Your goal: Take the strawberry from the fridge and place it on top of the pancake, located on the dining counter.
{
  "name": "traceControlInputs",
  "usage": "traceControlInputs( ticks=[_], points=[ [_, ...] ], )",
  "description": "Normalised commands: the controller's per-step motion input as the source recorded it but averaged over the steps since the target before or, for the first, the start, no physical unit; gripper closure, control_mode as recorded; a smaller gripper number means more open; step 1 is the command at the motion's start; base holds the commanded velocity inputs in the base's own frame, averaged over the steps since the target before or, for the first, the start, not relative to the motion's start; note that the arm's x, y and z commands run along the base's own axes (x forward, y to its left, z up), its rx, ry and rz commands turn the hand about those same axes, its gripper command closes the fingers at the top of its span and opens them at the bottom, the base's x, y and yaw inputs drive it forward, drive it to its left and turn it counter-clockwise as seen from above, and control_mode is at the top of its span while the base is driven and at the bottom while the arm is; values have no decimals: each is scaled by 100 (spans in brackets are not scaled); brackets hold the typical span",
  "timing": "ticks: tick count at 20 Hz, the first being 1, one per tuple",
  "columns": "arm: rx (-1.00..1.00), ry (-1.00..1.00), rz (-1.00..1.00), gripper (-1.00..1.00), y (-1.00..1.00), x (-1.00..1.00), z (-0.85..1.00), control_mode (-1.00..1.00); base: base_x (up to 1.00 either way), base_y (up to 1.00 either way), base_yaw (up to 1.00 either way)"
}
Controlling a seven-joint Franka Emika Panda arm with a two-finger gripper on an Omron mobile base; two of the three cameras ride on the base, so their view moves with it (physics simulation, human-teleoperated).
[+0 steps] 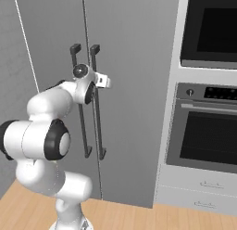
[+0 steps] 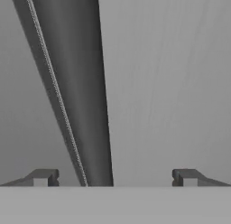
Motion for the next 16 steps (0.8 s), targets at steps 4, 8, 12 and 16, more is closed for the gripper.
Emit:
traceControlInputs(
  ticks=[4, 8, 12, 16],
  points=[
    [0, -8, 0, -100, -7, 32, 0, -100, 0, 0, 0],
    [0, -4, 0, -100, -3, 35, 0, -100, 0, 0, 0],
    [0, -1, 0, 100, 0, 34, -2, -100, 0, 0, 0],
    [0, 0, 0, 100, 0, 14, -3, -100, 0, 0, 0]
  ],
)
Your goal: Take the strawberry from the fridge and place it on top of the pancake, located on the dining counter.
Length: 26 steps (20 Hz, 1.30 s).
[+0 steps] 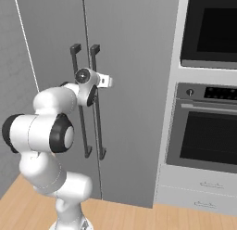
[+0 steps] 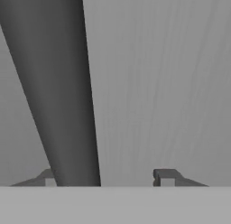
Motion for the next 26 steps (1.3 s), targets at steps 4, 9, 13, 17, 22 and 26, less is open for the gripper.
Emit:
traceControlInputs(
  ticks=[4, 9, 13, 17, 22, 26],
  points=[
    [1, 0, 0, 100, -8, -52, 11, -100, 0, 0, 0],
    [3, 0, -3, 100, -51, -97, 0, -100, 0, 0, 0],
    [20, 5, 0, 100, -86, -96, 6, -100, 0, 0, 0],
    [13, 4, 0, 100, -82, -93, 4, -100, 0, 0, 0],
    [19, 7, 0, 100, -88, -78, 13, -100, 0, 0, 0],
    [11, 12, 0, -100, -72, -52, 34, -100, 0, 0, 0]
  ],
)
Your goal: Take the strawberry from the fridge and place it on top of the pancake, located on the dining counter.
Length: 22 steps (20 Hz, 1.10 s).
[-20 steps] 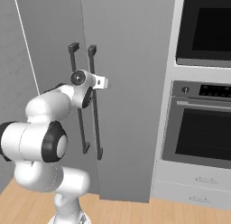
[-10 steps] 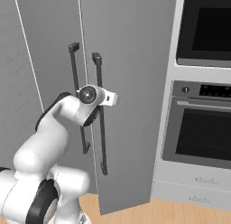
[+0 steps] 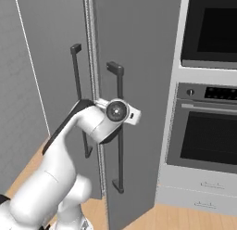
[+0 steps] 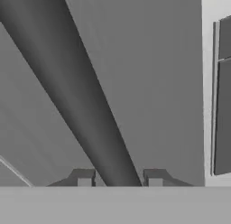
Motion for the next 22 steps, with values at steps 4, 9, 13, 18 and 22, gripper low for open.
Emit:
traceControlInputs(
  ticks=[4, 9, 13, 18, 22],
  points=[
    [12, 8, 0, -100, -77, -59, 39, -100, 0, 0, 0],
    [-25, 4, -3, -100, 54, -99, 17, -100, 0, 0, 0],
    [-44, 43, 12, -100, 100, -25, 3, -100, 0, 0, 0],
    [-57, 59, 14, -100, 100, -1, 10, -100, 0, 0, 0],
    [-68, 72, 15, -100, 93, 34, 0, -100, 0, 0, 0]
  ],
)
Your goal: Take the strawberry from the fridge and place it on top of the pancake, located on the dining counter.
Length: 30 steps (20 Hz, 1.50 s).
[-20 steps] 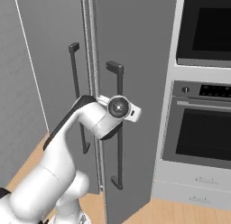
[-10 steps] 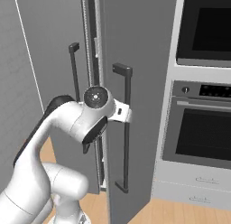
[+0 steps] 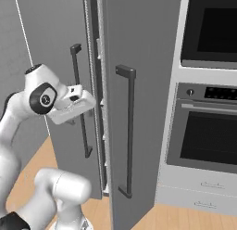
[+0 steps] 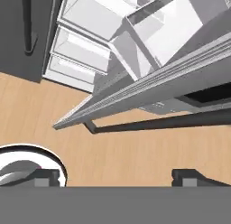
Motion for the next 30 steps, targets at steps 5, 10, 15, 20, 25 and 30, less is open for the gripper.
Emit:
traceControlInputs(
  ticks=[5, 10, 15, 20, 25, 30],
  points=[
    [-61, 60, 32, -100, 13, 63, 0, -100, 0, 0, 0],
    [-28, 37, 33, -100, -37, 81, 9, -100, 0, 0, 0],
    [-14, 22, 24, -100, -47, 16, 45, -100, 0, 0, 0],
    [-8, 29, 15, -100, -42, 18, 20, -100, 0, 0, 0],
    [-4, 18, 3, -100, -52, -14, 5, -100, 0, 0, 0],
    [0, 0, -3, -100, -62, -95, 1, -100, 0, 0, 0]
  ],
)
